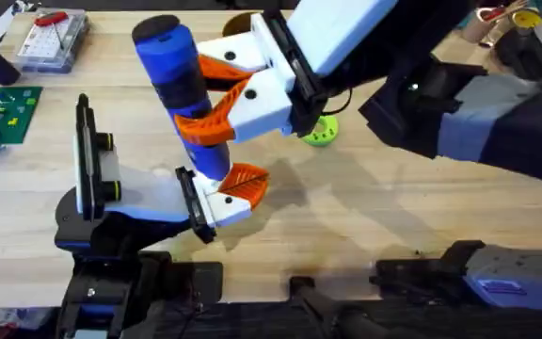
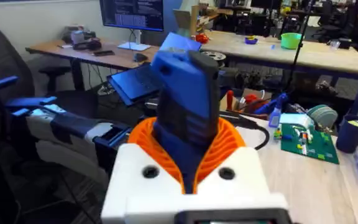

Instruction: Pick up the gripper from the table and insert it into the empty holder that is missing its gripper. Then pick up a screw, insert it into the mounting hole, and use the screwdriver to tighten it. Finally, clean up the table by picking up the vegetable and placing it into the bucket.

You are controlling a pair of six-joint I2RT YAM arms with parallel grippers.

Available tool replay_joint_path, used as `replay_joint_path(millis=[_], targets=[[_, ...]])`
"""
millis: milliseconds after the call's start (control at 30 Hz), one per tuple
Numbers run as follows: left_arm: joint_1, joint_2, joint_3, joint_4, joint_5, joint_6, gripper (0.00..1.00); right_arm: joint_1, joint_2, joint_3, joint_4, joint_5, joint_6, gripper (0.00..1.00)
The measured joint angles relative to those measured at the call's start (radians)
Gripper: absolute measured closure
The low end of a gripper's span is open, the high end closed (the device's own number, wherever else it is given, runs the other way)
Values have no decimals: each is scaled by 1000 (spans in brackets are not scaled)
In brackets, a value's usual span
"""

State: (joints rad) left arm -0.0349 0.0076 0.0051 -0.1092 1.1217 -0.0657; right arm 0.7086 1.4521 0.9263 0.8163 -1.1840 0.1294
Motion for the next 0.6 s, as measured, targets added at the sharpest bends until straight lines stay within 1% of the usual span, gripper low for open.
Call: replay_joint_path(millis=[300, 600], targets=[[0, 11, 0, -1, 4, -4, 987, 0, -11, 0, -50, -25, -69, 948], [0, 11, 0, -1, 4, -2, 987, 0, -13, 0, -49, -67, -119, 948]])
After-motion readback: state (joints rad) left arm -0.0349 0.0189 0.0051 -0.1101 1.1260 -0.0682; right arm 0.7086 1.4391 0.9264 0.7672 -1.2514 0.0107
